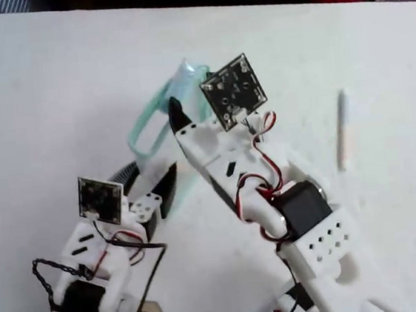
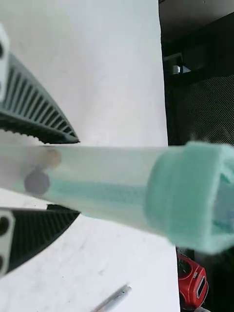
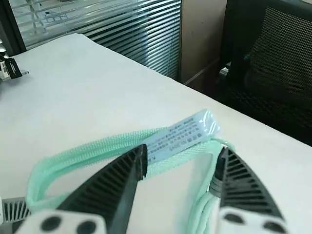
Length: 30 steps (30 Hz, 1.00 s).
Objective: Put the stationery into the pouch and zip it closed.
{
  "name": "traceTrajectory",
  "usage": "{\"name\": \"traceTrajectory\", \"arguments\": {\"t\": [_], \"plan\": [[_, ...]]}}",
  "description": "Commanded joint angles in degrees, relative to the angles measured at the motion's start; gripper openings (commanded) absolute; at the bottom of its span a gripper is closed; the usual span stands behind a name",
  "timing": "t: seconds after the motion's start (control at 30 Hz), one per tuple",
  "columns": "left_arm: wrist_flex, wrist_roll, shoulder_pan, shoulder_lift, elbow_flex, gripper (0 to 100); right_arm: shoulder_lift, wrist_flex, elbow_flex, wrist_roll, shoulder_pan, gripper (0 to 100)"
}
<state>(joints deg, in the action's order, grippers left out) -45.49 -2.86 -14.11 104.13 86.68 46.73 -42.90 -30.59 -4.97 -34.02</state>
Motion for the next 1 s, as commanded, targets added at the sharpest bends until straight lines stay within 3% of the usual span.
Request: {"name": "traceTrajectory", "arguments": {"t": [0.0, 0.17, 0.27, 0.57, 0.77, 0.97], "plan": [[1.7, 0.5, 0.5, 0.5, -0.4, 21, 1.8, 1.0, 1.0, 0.1, 0.8, 22.3], [1.3, 0.5, 0.1, 0.5, -0.7, 21, -0.7, 4.3, 7.8, 0.7, 6.5, 21.6], [1.3, 0.5, 0.1, 0.5, -0.7, 21, -5.1, 4.6, 13.0, 3.4, 8.6, 16.0], [1.3, 0.5, 0.1, 0.5, -0.6, 21, -24.5, 0.0, 25.3, 3.8, 9.2, 11.2], [1.7, 0.5, 0.1, 0.5, -0.4, 21, -21.8, -13.3, 27.6, 3.8, 3.3, 11.2], [1.7, 0.5, 0.0, 0.5, -0.4, 21, -14.9, -14.8, 27.5, 3.8, -2.0, 11.2]]}}
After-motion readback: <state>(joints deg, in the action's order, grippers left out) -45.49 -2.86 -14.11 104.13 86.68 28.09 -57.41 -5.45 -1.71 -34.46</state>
